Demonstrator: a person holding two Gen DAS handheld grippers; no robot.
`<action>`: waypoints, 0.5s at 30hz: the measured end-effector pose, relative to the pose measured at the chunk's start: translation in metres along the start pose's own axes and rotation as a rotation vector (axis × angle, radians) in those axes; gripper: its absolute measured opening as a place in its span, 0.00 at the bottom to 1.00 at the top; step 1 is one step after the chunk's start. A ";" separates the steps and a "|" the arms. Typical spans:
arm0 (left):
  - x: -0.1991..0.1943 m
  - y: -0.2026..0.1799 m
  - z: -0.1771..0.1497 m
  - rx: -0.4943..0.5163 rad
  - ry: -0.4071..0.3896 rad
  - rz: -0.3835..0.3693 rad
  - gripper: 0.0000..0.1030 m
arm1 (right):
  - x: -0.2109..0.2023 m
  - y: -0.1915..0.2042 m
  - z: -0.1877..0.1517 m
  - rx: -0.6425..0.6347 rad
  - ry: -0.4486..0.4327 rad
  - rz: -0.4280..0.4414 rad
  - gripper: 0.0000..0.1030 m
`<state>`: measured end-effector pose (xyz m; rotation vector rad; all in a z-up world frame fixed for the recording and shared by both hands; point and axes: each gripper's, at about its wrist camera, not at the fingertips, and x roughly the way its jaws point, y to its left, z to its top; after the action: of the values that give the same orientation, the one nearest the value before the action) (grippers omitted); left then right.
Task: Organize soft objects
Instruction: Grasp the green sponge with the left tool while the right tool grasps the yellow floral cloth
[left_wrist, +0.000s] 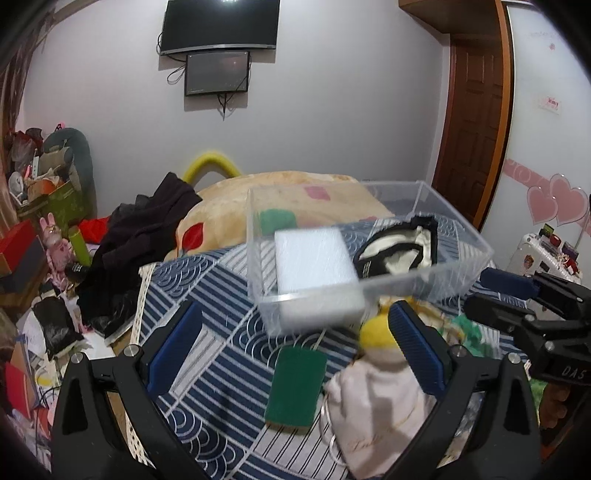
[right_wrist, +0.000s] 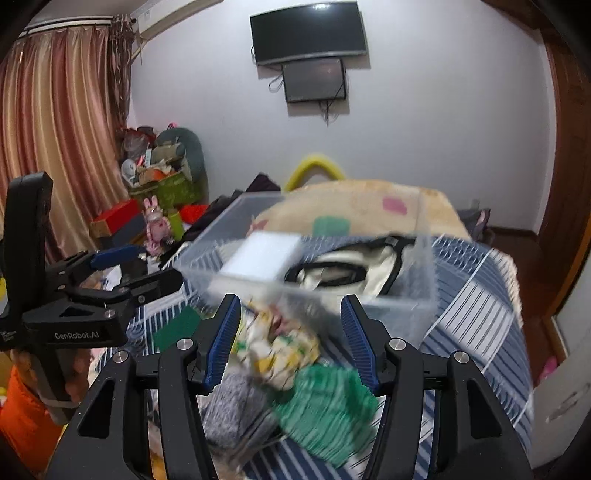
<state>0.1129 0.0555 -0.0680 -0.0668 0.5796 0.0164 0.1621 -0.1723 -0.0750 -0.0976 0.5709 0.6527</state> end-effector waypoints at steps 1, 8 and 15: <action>0.002 0.000 -0.004 0.002 0.009 0.002 0.99 | 0.004 0.001 -0.004 0.001 0.014 0.004 0.51; 0.014 0.001 -0.030 0.035 0.048 0.028 0.99 | 0.029 0.003 -0.018 0.010 0.086 0.013 0.51; 0.023 0.006 -0.041 0.032 0.073 0.027 0.80 | 0.033 0.000 -0.022 0.036 0.103 0.020 0.32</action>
<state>0.1092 0.0586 -0.1154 -0.0289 0.6541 0.0314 0.1729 -0.1598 -0.1108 -0.0924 0.6831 0.6594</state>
